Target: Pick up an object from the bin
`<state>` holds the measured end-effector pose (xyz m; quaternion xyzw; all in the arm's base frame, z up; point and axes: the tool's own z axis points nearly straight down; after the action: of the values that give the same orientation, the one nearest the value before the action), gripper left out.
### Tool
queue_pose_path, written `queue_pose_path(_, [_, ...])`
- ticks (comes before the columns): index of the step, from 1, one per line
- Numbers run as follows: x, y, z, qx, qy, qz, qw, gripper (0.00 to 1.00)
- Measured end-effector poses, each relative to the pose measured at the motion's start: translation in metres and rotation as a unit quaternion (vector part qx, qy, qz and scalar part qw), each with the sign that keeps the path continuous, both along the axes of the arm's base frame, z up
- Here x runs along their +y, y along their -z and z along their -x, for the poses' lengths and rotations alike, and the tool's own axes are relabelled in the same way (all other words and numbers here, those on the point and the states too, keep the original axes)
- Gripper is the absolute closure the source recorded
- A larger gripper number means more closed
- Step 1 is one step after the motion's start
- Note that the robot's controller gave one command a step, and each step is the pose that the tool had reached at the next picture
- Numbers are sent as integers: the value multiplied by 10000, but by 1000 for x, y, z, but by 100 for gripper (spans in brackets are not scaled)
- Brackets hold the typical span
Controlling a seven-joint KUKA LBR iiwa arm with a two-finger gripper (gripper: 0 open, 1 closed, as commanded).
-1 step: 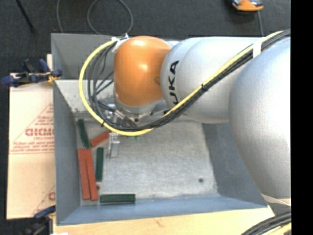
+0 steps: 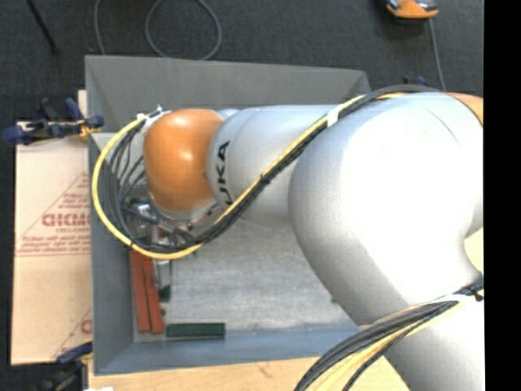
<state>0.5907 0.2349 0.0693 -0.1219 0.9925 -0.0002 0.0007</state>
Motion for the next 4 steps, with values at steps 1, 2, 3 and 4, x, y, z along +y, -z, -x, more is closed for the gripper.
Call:
queue_pose_path(1, [-82,-4,33,-22,-212,-1,9998,0])
queue_pose_path(2, [-141,-44,-15,-53,-298,9,9995,0])
queue_pose_path(3, [-165,0,-61,-20,-348,8,9994,0])
queue_pose_path(4, [-163,-2,-61,-23,-338,-11,9994,100])
